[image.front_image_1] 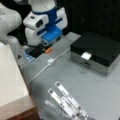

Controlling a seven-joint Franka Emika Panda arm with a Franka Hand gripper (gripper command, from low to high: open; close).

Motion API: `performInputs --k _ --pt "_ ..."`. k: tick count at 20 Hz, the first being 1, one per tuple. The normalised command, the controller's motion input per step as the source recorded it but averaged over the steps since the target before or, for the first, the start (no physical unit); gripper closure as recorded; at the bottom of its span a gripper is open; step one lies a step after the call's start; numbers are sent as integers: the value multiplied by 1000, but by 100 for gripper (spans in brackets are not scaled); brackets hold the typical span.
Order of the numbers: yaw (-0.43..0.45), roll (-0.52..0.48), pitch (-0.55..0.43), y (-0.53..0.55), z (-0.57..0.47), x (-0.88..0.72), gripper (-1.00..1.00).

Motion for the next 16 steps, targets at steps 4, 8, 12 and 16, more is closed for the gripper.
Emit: performInputs --k 4,8,12,16 --pt "44 -170 129 28 6 30 -100" --pt "66 -234 207 34 63 109 -100" --pt "117 -320 242 -69 119 230 -100" --pt "120 -287 207 -136 112 403 -100"
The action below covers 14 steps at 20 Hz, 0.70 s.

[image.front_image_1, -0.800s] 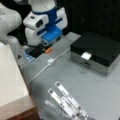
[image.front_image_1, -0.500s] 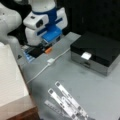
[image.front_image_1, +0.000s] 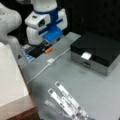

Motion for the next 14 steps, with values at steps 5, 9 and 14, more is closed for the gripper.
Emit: performInputs --k 5,9,14 --pt "94 -217 183 -126 89 560 -100" --pt "64 -165 167 -104 82 660 -100" --pt "56 -165 215 -94 187 653 -100"
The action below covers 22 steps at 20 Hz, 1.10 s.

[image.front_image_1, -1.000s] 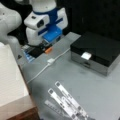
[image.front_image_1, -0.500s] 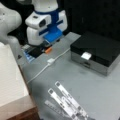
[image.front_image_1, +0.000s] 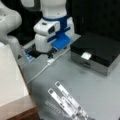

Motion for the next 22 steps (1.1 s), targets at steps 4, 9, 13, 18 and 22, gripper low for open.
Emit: performInputs --k 4,9,13,18,22 --pt "79 -351 314 -55 423 541 -100" --pt "26 -682 399 31 432 383 -100" --pt "-51 -688 452 156 307 342 -100" --pt "-149 -549 393 57 189 323 -100" --pt "-108 -537 402 -149 303 210 -100"
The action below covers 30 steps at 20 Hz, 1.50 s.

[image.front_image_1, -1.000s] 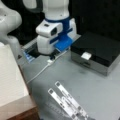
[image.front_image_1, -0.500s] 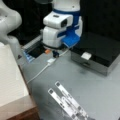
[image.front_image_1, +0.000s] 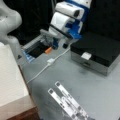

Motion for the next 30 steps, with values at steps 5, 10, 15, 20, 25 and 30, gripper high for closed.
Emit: performInputs --k 5,10,15,20,25,30 --pt "-42 -514 425 -183 333 125 -100" --pt "-12 -392 322 -188 208 8 -100" --pt "74 -326 200 -184 -17 -37 -100" --pt "152 -309 139 -274 -113 -129 -100" --pt "180 -200 71 -283 -94 -193 -100" --pt "184 -145 34 -252 -16 -241 -100"
